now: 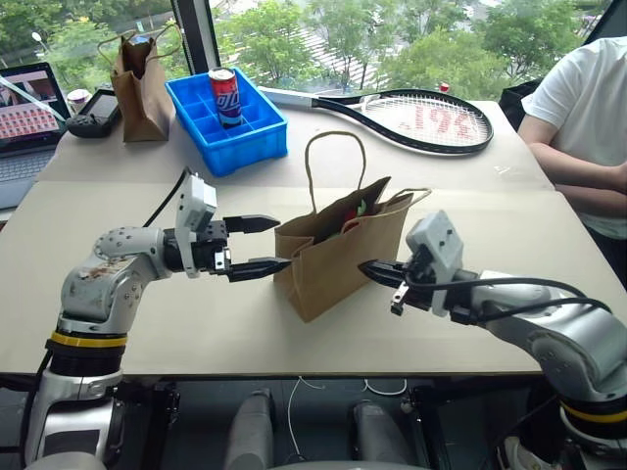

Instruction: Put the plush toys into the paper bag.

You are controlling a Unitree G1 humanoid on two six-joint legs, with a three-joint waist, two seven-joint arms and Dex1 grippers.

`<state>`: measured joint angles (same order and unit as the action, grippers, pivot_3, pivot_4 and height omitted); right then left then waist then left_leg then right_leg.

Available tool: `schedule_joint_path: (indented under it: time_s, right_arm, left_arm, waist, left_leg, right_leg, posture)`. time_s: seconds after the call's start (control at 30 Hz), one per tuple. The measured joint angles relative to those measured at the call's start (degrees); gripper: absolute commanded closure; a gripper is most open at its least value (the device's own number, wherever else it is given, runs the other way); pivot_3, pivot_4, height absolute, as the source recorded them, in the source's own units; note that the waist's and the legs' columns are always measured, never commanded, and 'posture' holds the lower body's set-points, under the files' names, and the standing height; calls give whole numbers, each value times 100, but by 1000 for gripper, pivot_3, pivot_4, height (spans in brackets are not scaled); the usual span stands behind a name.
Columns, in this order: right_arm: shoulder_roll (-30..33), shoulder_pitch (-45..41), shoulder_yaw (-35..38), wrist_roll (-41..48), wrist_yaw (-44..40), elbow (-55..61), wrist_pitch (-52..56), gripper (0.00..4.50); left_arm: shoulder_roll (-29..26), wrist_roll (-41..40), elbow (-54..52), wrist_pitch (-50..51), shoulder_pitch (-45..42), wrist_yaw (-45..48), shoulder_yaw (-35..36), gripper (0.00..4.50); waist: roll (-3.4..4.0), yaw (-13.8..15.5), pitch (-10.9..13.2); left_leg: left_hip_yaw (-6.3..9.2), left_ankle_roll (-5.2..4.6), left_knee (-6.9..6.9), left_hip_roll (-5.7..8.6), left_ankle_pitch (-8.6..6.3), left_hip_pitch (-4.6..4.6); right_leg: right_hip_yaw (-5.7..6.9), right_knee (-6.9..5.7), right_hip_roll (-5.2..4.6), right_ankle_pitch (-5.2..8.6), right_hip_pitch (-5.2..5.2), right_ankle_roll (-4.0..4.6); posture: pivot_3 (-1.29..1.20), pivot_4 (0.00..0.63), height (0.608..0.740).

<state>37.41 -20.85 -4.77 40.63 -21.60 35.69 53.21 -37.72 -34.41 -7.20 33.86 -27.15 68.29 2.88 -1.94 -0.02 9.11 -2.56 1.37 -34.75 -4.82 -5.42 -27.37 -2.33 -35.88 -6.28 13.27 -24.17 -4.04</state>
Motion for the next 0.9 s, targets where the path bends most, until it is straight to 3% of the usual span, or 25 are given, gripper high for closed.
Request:
schedule_joint_path:
  time_s: [0.3,0.4,0.73,0.9]
  right_arm:
    - [-761,-105,-585,-800,143,-425,-313,4446]
    - [-947,-126,-603,-942,153,-470,-322,4500]
    - [-1016,-1,-514,-1095,30,-421,-272,4500]
    - [-165,692,451,-533,-516,54,18,4500]
  left_arm:
    - [360,-14,-128,76,11,-295,-354,0]
    - [436,182,-7,101,-108,-496,-530,746]
    - [577,356,484,79,-328,-677,-570,4409]
    - [624,356,756,-73,-534,-407,-618,4409]
  waist:
    - [0,26,0]
    - [0,24,0]
    - [0,37,0]
    - [0,111,0]
  left_leg:
    - [-1,0,-1,0,0,-1]
    - [1,0,0,0,0,0]
    - [1,0,0,0,0,-1]
    - [0,1,-1,2,-1,-7]
  right_leg:
    - [1,-3,1,-3,0,4]
    - [1,-7,3,-3,0,3]
    - [1,-7,2,-4,1,4]
    - [1,2,0,-4,5,7]
  posture:
    - [0,150,734]
    - [0,150,734]
    - [0,150,734]
    - [0,150,734]
